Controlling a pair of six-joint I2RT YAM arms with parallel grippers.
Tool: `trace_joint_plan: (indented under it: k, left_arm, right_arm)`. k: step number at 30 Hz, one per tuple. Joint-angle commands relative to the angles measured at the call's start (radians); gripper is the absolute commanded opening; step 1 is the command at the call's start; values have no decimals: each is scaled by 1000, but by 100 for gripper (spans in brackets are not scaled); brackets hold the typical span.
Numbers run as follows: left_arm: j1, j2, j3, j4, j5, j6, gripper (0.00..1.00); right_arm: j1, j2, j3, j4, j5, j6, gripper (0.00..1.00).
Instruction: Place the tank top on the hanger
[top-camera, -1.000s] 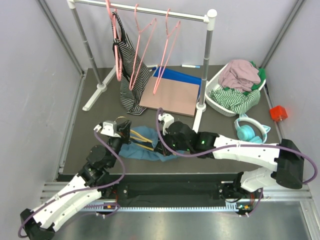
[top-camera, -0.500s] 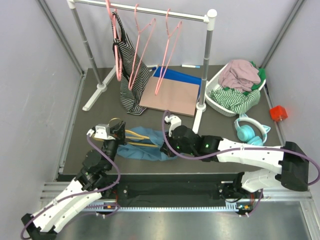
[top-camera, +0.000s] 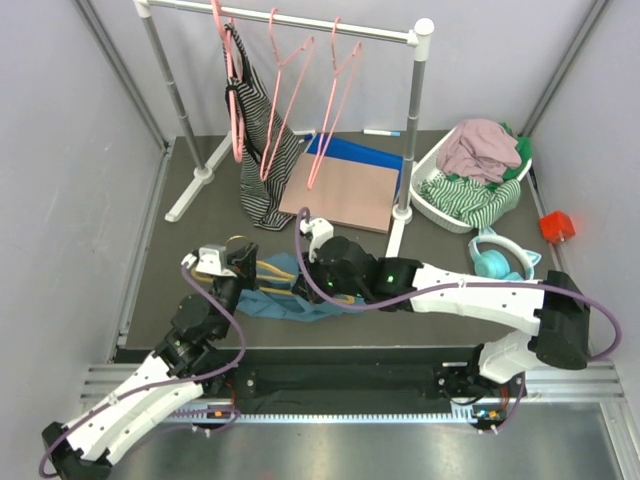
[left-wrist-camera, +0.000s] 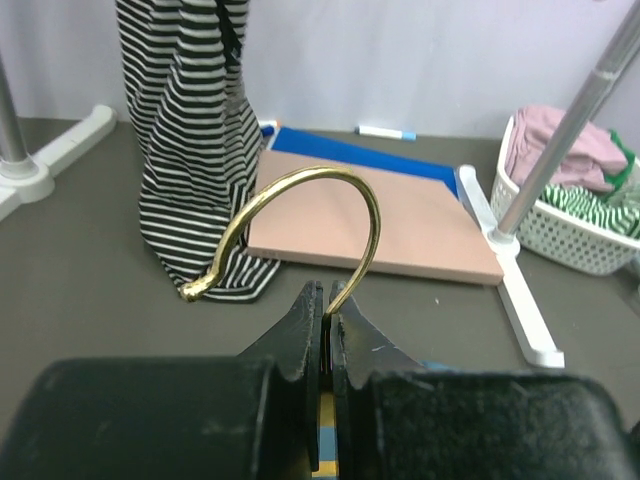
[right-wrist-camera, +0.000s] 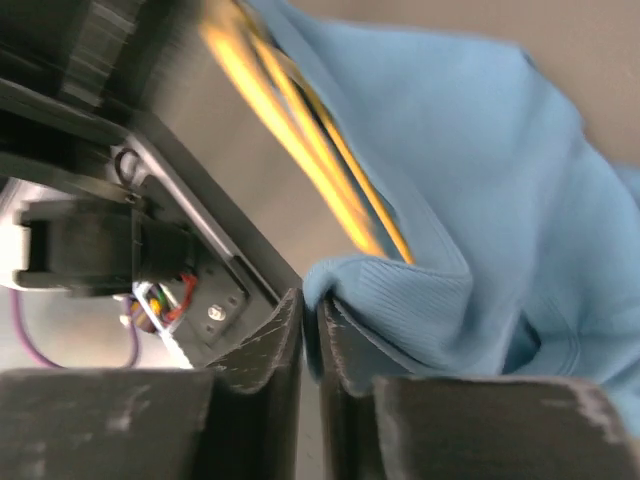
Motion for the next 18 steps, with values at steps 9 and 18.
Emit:
trace_joint_plan:
  k: [9,18]
  left_arm:
    - [0,92,30,138,235,0,0]
    - [0,69,25,155,358,18,0]
  right_arm:
    - [27,-165,-33,-21,39,-93,82]
    - [27,-334,-198,-54,128,-147,86]
